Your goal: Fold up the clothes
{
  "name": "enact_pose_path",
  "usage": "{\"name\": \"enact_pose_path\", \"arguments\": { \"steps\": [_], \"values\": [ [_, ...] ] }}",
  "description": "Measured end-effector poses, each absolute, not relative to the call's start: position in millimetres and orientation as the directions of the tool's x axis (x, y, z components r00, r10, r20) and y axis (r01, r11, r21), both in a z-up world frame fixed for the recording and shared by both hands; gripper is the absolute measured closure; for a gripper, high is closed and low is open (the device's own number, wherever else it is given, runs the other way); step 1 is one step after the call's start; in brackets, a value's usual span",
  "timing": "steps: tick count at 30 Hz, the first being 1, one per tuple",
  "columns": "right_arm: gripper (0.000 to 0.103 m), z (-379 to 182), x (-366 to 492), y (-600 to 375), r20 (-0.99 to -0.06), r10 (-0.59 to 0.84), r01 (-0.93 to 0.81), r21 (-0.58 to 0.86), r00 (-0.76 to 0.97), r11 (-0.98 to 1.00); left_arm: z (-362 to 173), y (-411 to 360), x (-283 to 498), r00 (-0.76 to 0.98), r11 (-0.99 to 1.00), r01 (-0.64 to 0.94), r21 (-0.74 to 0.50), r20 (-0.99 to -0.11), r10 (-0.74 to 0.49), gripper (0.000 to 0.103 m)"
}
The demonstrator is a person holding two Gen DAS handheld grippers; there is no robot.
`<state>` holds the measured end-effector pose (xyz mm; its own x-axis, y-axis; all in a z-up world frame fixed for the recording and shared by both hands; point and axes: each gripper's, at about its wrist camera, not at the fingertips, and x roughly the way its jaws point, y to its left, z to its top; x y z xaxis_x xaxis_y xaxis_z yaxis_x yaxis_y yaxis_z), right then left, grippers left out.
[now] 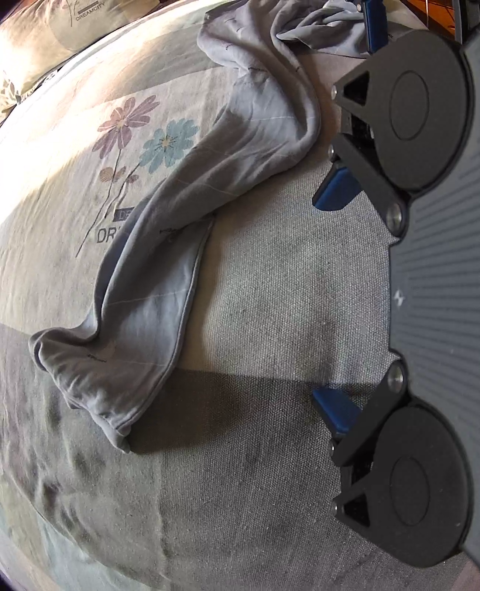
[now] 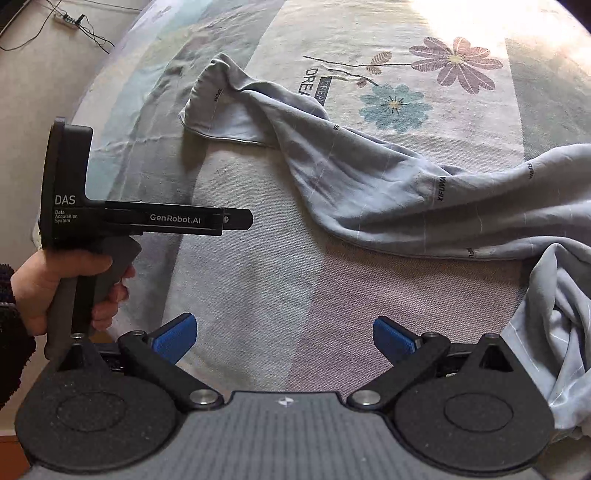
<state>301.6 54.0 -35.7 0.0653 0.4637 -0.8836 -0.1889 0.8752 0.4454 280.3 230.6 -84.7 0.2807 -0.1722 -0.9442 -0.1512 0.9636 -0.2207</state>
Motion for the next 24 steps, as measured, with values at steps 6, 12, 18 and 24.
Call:
{"name": "enact_pose_path", "arguments": {
  "steps": [6,12,18,24],
  "values": [
    [0.000,-46,321,58,-0.840,0.540,-0.238,0.514,0.055,0.824,-65,270,295,0.438,0.902,-0.258,-0.347,-0.874,-0.211,0.002],
    [0.000,-48,328,54,-0.846,0.502,-0.411,0.399,0.179,0.820,-86,306,306,0.613,0.818,-0.273,-0.506,-0.747,-0.258,0.002],
    [0.000,-67,326,49,-0.872,0.424,-0.389,0.311,0.247,0.867,-107,311,312,0.676,0.814,-0.195,-0.547,-0.676,-0.293,0.002],
    [0.000,-73,331,61,-0.858,0.436,-0.318,0.347,0.273,0.882,-112,315,330,0.732,0.823,-0.078,-0.563,-0.593,-0.336,0.002]
  ]
}}
